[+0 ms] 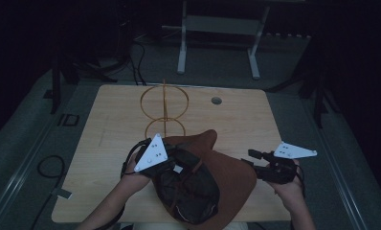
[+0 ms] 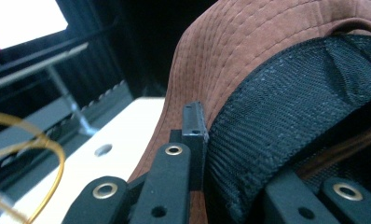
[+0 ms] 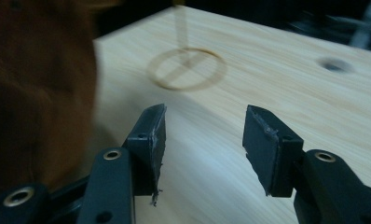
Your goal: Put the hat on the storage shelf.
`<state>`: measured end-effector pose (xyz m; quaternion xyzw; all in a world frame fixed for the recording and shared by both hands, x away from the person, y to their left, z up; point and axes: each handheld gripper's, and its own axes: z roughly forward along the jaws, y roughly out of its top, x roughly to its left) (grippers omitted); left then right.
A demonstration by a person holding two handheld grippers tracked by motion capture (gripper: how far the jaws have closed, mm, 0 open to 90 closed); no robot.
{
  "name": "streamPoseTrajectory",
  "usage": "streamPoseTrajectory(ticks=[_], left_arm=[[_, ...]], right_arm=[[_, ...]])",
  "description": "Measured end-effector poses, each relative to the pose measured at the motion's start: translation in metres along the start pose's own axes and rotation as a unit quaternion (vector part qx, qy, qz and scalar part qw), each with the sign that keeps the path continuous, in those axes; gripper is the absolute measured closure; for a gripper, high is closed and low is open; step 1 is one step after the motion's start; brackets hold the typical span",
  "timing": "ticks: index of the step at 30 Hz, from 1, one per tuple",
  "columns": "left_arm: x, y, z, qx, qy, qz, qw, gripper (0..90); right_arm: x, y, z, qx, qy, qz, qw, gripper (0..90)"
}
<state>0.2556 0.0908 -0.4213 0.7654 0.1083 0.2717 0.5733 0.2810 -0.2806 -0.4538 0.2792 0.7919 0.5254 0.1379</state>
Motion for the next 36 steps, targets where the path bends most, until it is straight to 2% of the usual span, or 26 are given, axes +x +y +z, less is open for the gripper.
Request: streamPoseTrajectory(ticks=[1, 2, 3, 4, 6, 7, 9, 10, 11, 12, 15, 17, 19, 23, 24, 25, 26, 28, 32, 34, 36], left_arm=[[-0.002, 0.002, 0.000, -0.008, -0.009, -0.001, 0.9999, 86.4], [-0.004, 0.004, 0.000, -0.014, -0.015, -0.001, 0.9998, 86.4], [-0.006, 0.005, 0.002, -0.016, -0.020, -0.004, 0.9997, 86.4], [-0.008, 0.005, 0.004, -0.017, -0.025, -0.004, 0.9995, 86.4], [-0.012, 0.003, 0.008, -0.009, -0.030, -0.002, 0.9995, 86.4], [-0.016, 0.000, 0.013, 0.004, -0.032, 0.000, 0.9995, 86.4], [-0.017, -0.001, 0.015, 0.013, -0.034, 0.000, 0.9994, 86.4], [-0.019, -0.003, 0.017, 0.018, -0.034, 0.003, 0.9993, 86.4], [-0.021, -0.005, 0.018, 0.011, -0.040, -0.007, 0.9991, 86.4], [-0.021, -0.005, 0.018, 0.011, -0.040, -0.007, 0.9991, 86.4], [-0.028, -0.005, 0.020, -0.001, -0.041, 0.005, 0.9991, 86.4], [-0.033, -0.005, 0.022, 0.001, -0.042, 0.013, 0.9990, 86.3], [-0.037, -0.005, 0.024, 0.001, -0.034, 0.022, 0.9992, 86.3], [-0.038, -0.003, 0.025, -0.004, -0.025, 0.015, 0.9996, 86.3], [-0.038, -0.003, 0.025, -0.004, -0.025, 0.015, 0.9996, 86.3], [-0.041, -0.001, 0.028, 0.001, -0.014, 0.027, 0.9995, 86.1], [-0.040, -0.001, 0.028, 0.001, -0.014, 0.025, 0.9996, 86.1], [-0.043, 0.001, 0.029, 0.004, 0.001, 0.030, 0.9995, 86.1], [-0.042, 0.001, 0.031, 0.006, 0.011, 0.027, 0.9995, 85.5], [-0.041, 0.001, 0.031, 0.006, 0.011, 0.025, 0.9996, 85.2], [-0.039, 0.002, 0.030, 0.006, 0.005, 0.016, 0.9998, 85.1]], right_arm=[[0.006, 0.001, 0.003, -0.005, 0.017, -0.009, 0.9998, 50.0], [0.006, 0.001, 0.003, -0.005, 0.017, -0.009, 0.9998, 50.0], [0.019, 0.005, 0.008, -0.021, 0.046, -0.033, 0.9982, 48.5], [0.024, 0.007, 0.011, -0.027, 0.060, -0.044, 0.9969, 48.5], [0.035, 0.011, 0.015, -0.041, 0.088, -0.066, 0.9930, 44.8], [0.040, 0.013, 0.017, -0.047, 0.101, -0.077, 0.9908, 44.0], [0.046, 0.016, 0.019, -0.060, 0.131, -0.079, 0.9865, 41.7], [0.049, 0.017, 0.022, -0.059, 0.136, -0.089, 0.9850, 40.2], [0.051, 0.018, 0.024, -0.059, 0.142, -0.092, 0.9838, 39.0], [0.052, 0.017, 0.027, -0.063, 0.153, -0.088, 0.9823, 38.6], [0.054, 0.016, 0.033, -0.060, 0.159, -0.088, 0.9816, 36.3], [0.058, 0.016, 0.040, -0.072, 0.176, -0.087, 0.9778, 35.7], [0.060, 0.018, 0.041, -0.089, 0.186, -0.092, 0.9742, 36.0], [0.062, 0.021, 0.042, -0.092, 0.193, -0.093, 0.9724, 37.3], [0.061, 0.022, 0.044, -0.094, 0.205, -0.089, 0.9702, 37.3], [0.063, 0.024, 0.047, -0.091, 0.207, -0.094, 0.9695, 42.9], [0.062, 0.025, 0.047, -0.090, 0.205, -0.094, 0.9701, 44.6], [0.060, 0.026, 0.048, -0.093, 0.206, -0.089, 0.9702, 46.8], [0.056, 0.028, 0.049, -0.095, 0.192, -0.069, 0.9743, 55.6], [0.056, 0.030, 0.050, -0.093, 0.179, -0.067, 0.9770, 63.2], [0.055, 0.032, 0.050, -0.090, 0.179, -0.057, 0.9780, 65.5]])
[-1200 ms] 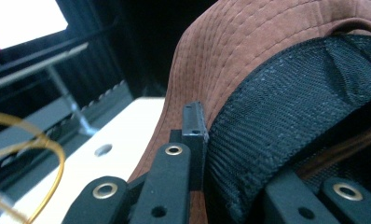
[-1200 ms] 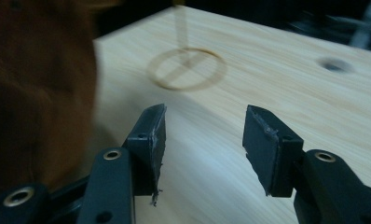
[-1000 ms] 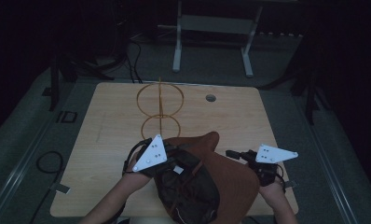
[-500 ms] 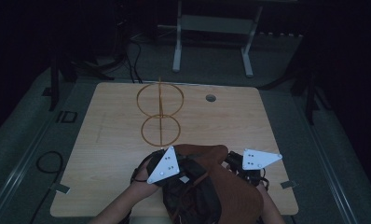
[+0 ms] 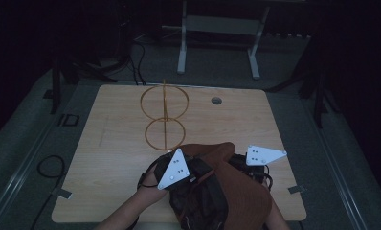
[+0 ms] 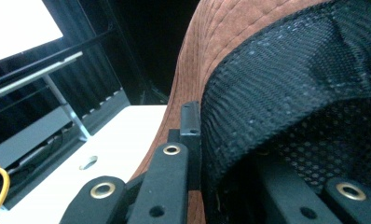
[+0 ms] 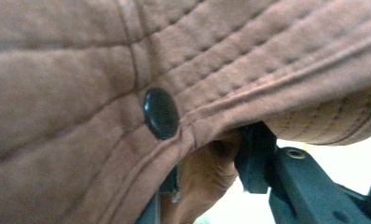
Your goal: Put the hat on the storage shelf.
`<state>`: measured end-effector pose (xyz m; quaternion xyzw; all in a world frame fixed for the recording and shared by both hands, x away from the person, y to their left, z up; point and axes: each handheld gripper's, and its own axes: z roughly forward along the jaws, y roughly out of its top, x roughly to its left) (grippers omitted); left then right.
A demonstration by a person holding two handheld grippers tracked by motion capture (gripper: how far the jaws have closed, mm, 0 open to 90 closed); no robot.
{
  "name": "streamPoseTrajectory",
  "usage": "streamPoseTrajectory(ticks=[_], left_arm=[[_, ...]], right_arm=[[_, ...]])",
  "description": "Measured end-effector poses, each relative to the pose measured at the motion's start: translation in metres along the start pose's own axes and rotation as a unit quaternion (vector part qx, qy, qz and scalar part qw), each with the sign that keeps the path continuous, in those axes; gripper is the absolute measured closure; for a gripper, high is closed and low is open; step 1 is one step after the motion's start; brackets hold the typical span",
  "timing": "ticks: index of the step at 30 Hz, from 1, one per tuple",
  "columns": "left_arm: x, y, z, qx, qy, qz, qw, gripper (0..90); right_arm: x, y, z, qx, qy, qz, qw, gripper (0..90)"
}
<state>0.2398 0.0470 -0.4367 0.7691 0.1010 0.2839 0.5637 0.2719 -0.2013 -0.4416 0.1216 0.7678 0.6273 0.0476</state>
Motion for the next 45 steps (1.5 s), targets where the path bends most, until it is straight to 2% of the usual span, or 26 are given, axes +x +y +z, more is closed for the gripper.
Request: streamPoseTrajectory(ticks=[1, 2, 3, 4, 5, 6, 9, 11, 14, 17, 18, 22, 28, 30, 31, 32, 33, 34, 36, 37, 40, 41, 42, 43, 44, 45], left_arm=[[0.001, 0.000, 0.000, -0.002, -0.003, -0.003, 1.0000, 85.1], [0.003, 0.000, -0.002, -0.005, -0.007, -0.011, 0.9999, 84.6], [0.005, 0.000, -0.003, -0.007, -0.008, -0.016, 0.9998, 84.8], [0.005, 0.000, -0.003, -0.007, -0.008, -0.016, 0.9998, 82.7], [0.005, 0.000, -0.004, -0.006, -0.008, -0.012, 0.9999, 82.7], [0.005, 0.001, -0.003, -0.004, -0.005, -0.009, 0.9999, 82.4], [0.005, 0.002, -0.003, 0.001, -0.003, -0.006, 1.0000, 81.8], [0.006, 0.003, -0.004, 0.000, -0.001, -0.008, 1.0000, 77.6], [0.011, 0.005, -0.006, -0.003, -0.006, -0.032, 0.9995, 66.8], [0.015, 0.007, -0.011, -0.010, -0.002, -0.044, 0.9990, 61.0], [0.017, 0.007, -0.013, -0.013, -0.002, -0.050, 0.9987, 56.8], [0.021, 0.009, -0.021, -0.010, 0.010, -0.052, 0.9986, 56.1], [0.028, -0.001, -0.033, 0.004, 0.018, -0.075, 0.9970, 56.0], [0.031, -0.007, -0.037, 0.017, 0.017, -0.085, 0.9960, 56.3], [0.031, -0.009, -0.038, 0.022, 0.017, -0.091, 0.9954, 56.3], [0.033, -0.016, -0.042, 0.032, 0.020, -0.098, 0.9945, 56.3], [0.033, -0.016, -0.042, 0.032, 0.020, -0.098, 0.9945, 56.3], [0.034, -0.022, -0.045, 0.040, 0.023, -0.104, 0.9935, 56.3], [0.035, -0.025, -0.047, 0.042, 0.024, -0.107, 0.9931, 56.3], [0.035, -0.029, -0.050, 0.047, 0.029, -0.108, 0.9926, 56.3], [0.036, -0.039, -0.057, 0.056, 0.034, -0.116, 0.9911, 56.3], [0.036, -0.044, -0.060, 0.061, 0.040, -0.119, 0.9903, 56.4], [0.036, -0.049, -0.063, 0.065, 0.043, -0.123, 0.9893, 56.4], [0.037, -0.057, -0.069, 0.071, 0.051, -0.130, 0.9876, 56.5], [0.037, -0.057, -0.069, 0.071, 0.051, -0.130, 0.9876, 56.5], [0.038, -0.069, -0.077, 0.074, 0.060, -0.145, 0.9849, 56.5]], right_arm=[[0.000, 0.000, 0.000, 0.000, 0.001, 0.002, 1.0000, 66.4], [0.000, 0.001, 0.000, -0.001, 0.002, 0.001, 1.0000, 74.1], [0.000, 0.002, -0.002, 0.002, -0.012, -0.001, 0.9999, 79.3], [0.000, 0.002, -0.002, 0.002, -0.012, -0.001, 0.9999, 79.3], [0.000, 0.002, -0.003, 0.001, -0.016, -0.001, 0.9999, 86.1], [-0.001, 0.002, -0.003, -0.001, -0.011, 0.004, 0.9999, 87.4], [0.000, 0.003, -0.003, 0.004, -0.016, 0.002, 0.9999, 88.3], [-0.001, 0.003, -0.004, 0.008, -0.014, 0.007, 0.9998, 88.6], [-0.001, 0.006, -0.005, 0.007, -0.014, 0.008, 0.9998, 88.7], [-0.002, 0.008, -0.009, 0.003, -0.019, 0.008, 0.9998, 88.8], [-0.005, 0.012, -0.015, -0.007, -0.023, 0.013, 0.9996, 88.8], [-0.010, 0.018, -0.027, -0.023, -0.040, 0.016, 0.9988, 88.8], [-0.020, 0.025, -0.046, -0.042, -0.078, 0.022, 0.9958, 88.7], [-0.023, 0.027, -0.049, -0.046, -0.086, 0.023, 0.9950, 88.7], [-0.026, 0.028, -0.053, -0.048, -0.094, 0.024, 0.9942, 88.7], [-0.031, 0.030, -0.059, -0.054, -0.112, 0.026, 0.9919, 88.7], [-0.031, 0.030, -0.059, -0.054, -0.112, 0.026, 0.9919, 88.7], [-0.039, 0.034, -0.065, -0.061, -0.139, 0.029, 0.9880, 88.7], [-0.046, 0.038, -0.070, -0.068, -0.157, 0.033, 0.9846, 88.7], [-0.046, 0.038, -0.070, -0.068, -0.157, 0.033, 0.9846, 88.7], [-0.062, 0.050, -0.077, -0.079, -0.195, 0.032, 0.9771, 88.7], [-0.067, 0.054, -0.077, -0.082, -0.203, 0.034, 0.9752, 88.7], [-0.067, 0.054, -0.077, -0.082, -0.203, 0.034, 0.9752, 88.7], [-0.076, 0.061, -0.077, -0.083, -0.216, 0.033, 0.9724, 88.7], [-0.080, 0.064, -0.076, -0.080, -0.222, 0.032, 0.9712, 88.6], [-0.085, 0.068, -0.074, -0.082, -0.228, 0.034, 0.9695, 88.7]])
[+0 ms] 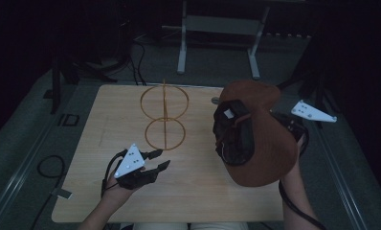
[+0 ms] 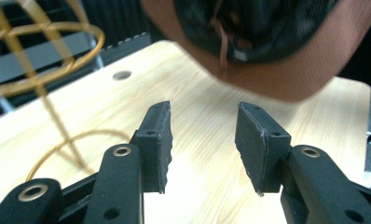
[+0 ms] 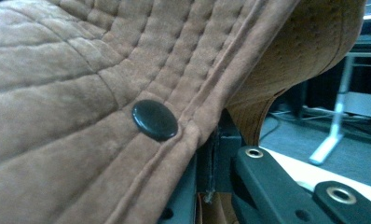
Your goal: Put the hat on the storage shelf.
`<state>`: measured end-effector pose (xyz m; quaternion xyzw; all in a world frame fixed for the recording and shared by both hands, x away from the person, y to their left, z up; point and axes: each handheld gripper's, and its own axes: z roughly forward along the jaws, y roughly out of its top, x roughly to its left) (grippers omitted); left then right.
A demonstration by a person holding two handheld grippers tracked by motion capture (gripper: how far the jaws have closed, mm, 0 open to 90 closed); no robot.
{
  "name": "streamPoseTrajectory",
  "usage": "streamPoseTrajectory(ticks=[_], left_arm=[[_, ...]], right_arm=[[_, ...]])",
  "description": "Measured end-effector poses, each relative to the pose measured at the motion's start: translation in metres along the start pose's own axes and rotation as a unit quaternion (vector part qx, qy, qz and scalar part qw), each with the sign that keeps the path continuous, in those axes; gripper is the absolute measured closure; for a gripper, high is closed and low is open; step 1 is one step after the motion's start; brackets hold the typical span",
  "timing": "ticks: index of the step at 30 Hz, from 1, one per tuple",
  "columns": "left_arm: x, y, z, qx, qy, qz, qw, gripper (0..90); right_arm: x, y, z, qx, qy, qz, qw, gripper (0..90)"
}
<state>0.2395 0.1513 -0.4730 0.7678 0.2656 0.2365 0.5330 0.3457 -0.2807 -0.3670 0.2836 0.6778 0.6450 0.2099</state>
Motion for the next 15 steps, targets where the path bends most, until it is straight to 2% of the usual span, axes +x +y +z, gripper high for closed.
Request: streamPoseTrajectory(ticks=[3, 7, 8, 9, 12, 14, 15], left_arm=[[0.003, -0.010, -0.004, 0.004, 0.005, -0.012, 0.9999, 56.5], [0.006, -0.038, -0.011, 0.013, 0.014, -0.035, 0.9992, 56.4], [0.006, -0.044, -0.013, 0.013, 0.014, -0.042, 0.9989, 56.4], [0.006, -0.050, -0.014, 0.017, 0.018, -0.042, 0.9988, 56.3], [0.007, -0.066, -0.016, 0.021, 0.020, -0.057, 0.9979, 54.8], [0.006, -0.074, -0.016, 0.028, 0.032, -0.065, 0.9970, 49.6], [0.006, -0.077, -0.016, 0.028, 0.037, -0.072, 0.9963, 39.7]], right_arm=[[-0.006, 0.006, 0.008, 0.000, -0.011, -0.001, 0.9999, 88.7], [-0.018, 0.016, 0.032, 0.002, -0.033, 0.003, 0.9994, 88.6], [-0.018, 0.016, 0.032, 0.002, -0.033, 0.003, 0.9994, 88.6], [-0.022, 0.020, 0.041, -0.003, -0.040, 0.012, 0.9991, 88.6], [-0.024, 0.023, 0.050, -0.005, -0.042, 0.012, 0.9990, 88.6], [-0.027, 0.026, 0.062, -0.007, -0.048, 0.017, 0.9987, 88.6], [-0.030, 0.028, 0.073, -0.008, -0.055, 0.017, 0.9983, 88.6]])
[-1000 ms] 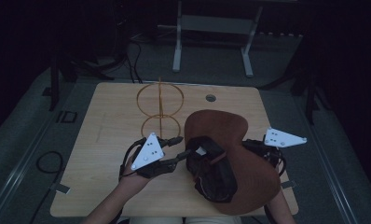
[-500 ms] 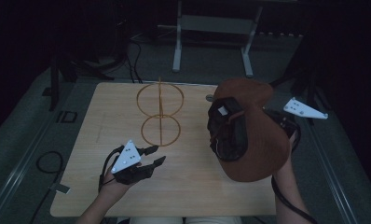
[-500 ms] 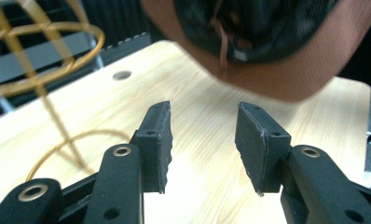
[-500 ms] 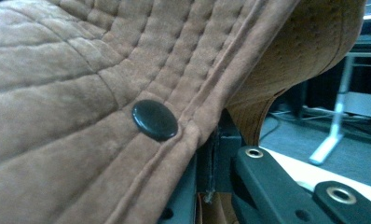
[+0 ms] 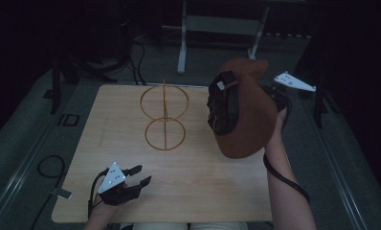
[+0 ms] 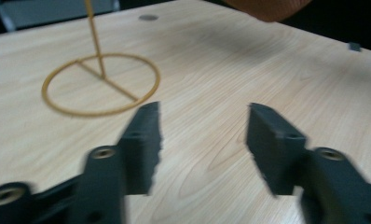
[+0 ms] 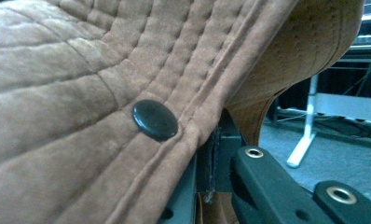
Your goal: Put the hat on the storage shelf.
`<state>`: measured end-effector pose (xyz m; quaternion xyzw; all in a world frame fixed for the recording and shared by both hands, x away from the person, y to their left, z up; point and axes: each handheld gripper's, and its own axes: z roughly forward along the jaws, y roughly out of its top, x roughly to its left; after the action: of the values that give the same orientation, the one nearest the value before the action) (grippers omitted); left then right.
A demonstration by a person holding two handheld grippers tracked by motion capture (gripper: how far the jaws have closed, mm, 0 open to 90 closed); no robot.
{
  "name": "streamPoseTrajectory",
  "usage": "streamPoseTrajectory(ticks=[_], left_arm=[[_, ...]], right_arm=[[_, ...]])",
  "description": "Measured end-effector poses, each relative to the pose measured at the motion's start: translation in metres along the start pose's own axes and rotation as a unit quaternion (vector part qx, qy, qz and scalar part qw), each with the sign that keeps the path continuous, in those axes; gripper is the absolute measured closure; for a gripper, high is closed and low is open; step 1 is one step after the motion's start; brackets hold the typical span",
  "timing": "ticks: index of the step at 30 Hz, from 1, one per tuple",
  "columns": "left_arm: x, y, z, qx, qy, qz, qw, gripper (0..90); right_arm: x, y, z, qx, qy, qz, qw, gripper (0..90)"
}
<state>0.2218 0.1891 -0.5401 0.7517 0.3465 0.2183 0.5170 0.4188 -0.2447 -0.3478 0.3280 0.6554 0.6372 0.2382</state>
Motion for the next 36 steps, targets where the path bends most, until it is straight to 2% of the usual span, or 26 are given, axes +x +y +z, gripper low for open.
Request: streamPoseTrajectory(ticks=[1, 2, 3, 4, 6, 8, 10, 12, 13, 15, 16, 19, 20, 21, 23, 26, 27, 30, 31, 32, 33, 35, 36], left_arm=[[0.000, -0.003, 0.000, 0.002, 0.015, -0.004, 0.9999, 34.1], [0.000, -0.003, 0.000, 0.002, 0.015, -0.004, 0.9999, 27.6], [0.000, -0.005, 0.000, 0.005, 0.031, -0.006, 0.9995, 23.8], [0.001, -0.006, 0.000, 0.004, 0.030, -0.011, 0.9995, 23.8], [0.003, -0.009, 0.001, 0.008, 0.033, -0.015, 0.9993, 13.0], [0.004, -0.011, 0.001, 0.010, 0.037, -0.020, 0.9991, 8.6], [0.006, -0.013, 0.001, 0.008, 0.032, -0.030, 0.9990, 8.1], [0.005, -0.015, 0.001, 0.012, 0.034, -0.030, 0.9989, 8.1], [0.005, -0.015, 0.001, 0.012, 0.034, -0.030, 0.9989, 8.1], [0.004, -0.015, 0.000, 0.010, 0.037, -0.023, 0.9990, 8.2], [0.004, -0.015, 0.000, 0.010, 0.037, -0.023, 0.9990, 8.2], [0.005, -0.013, -0.003, 0.004, 0.042, -0.021, 0.9989, 8.6], [0.006, -0.013, -0.004, 0.002, 0.044, -0.023, 0.9988, 8.6], [0.007, -0.014, -0.005, 0.001, 0.045, -0.023, 0.9987, 8.6], [0.009, -0.014, -0.005, 0.004, 0.045, -0.024, 0.9987, 8.8], [0.011, -0.015, -0.007, 0.001, 0.049, -0.025, 0.9985, 9.3], [0.011, -0.014, -0.007, -0.001, 0.050, -0.026, 0.9984, 9.3], [0.012, -0.014, -0.009, -0.004, 0.054, -0.027, 0.9982, 9.7], [0.013, -0.014, -0.009, -0.005, 0.053, -0.028, 0.9982, 9.8], [0.013, -0.014, -0.010, -0.005, 0.055, -0.029, 0.9981, 9.8], [0.013, -0.014, -0.009, -0.004, 0.054, -0.030, 0.9981, 9.9], [0.013, -0.014, -0.010, -0.005, 0.054, -0.030, 0.9981, 10.5], [0.014, -0.014, -0.010, -0.006, 0.053, -0.030, 0.9981, 10.5]], right_arm=[[-0.001, 0.000, 0.004, -0.001, 0.001, 0.002, 1.0000, 88.6], [-0.001, 0.000, 0.004, -0.001, 0.001, 0.002, 1.0000, 88.6], [-0.002, 0.001, 0.016, -0.001, -0.006, 0.005, 1.0000, 88.5], [-0.002, 0.001, 0.016, -0.001, -0.006, 0.005, 1.0000, 88.5], [-0.002, 0.001, 0.025, -0.004, -0.010, 0.011, 0.9999, 88.5], [-0.001, 0.004, 0.036, -0.004, -0.011, 0.017, 0.9998, 88.5], [0.001, 0.008, 0.053, -0.001, -0.014, 0.018, 0.9997, 88.5], [0.005, 0.012, 0.067, 0.008, -0.023, 0.013, 0.9996, 88.5], [0.005, 0.012, 0.067, 0.008, -0.023, 0.013, 0.9996, 88.5], [0.012, 0.016, 0.084, 0.014, -0.025, 0.010, 0.9995, 88.5], [0.012, 0.016, 0.084, 0.014, -0.025, 0.010, 0.9995, 88.5], [0.027, 0.022, 0.102, 0.015, -0.017, 0.007, 0.9997, 88.5], [0.039, 0.025, 0.113, 0.021, -0.007, 0.000, 0.9998, 88.5], [0.039, 0.025, 0.113, 0.021, -0.007, 0.000, 0.9998, 88.5], [0.056, 0.025, 0.129, 0.033, 0.019, 0.002, 0.9993, 88.4], [0.074, 0.022, 0.144, 0.051, 0.053, -0.002, 0.9973, 88.4], [0.074, 0.022, 0.144, 0.051, 0.053, -0.002, 0.9973, 88.4], [0.091, 0.018, 0.158, 0.079, 0.087, -0.015, 0.9929, 88.3], [0.101, 0.014, 0.166, 0.093, 0.108, -0.018, 0.9897, 88.3], [0.101, 0.014, 0.166, 0.093, 0.108, -0.018, 0.9897, 88.2], [0.109, 0.011, 0.172, 0.105, 0.128, -0.018, 0.9861, 88.1], [0.117, 0.007, 0.178, 0.118, 0.135, -0.028, 0.9834, 88.1], [0.117, 0.007, 0.178, 0.118, 0.135, -0.028, 0.9834, 88.1]])
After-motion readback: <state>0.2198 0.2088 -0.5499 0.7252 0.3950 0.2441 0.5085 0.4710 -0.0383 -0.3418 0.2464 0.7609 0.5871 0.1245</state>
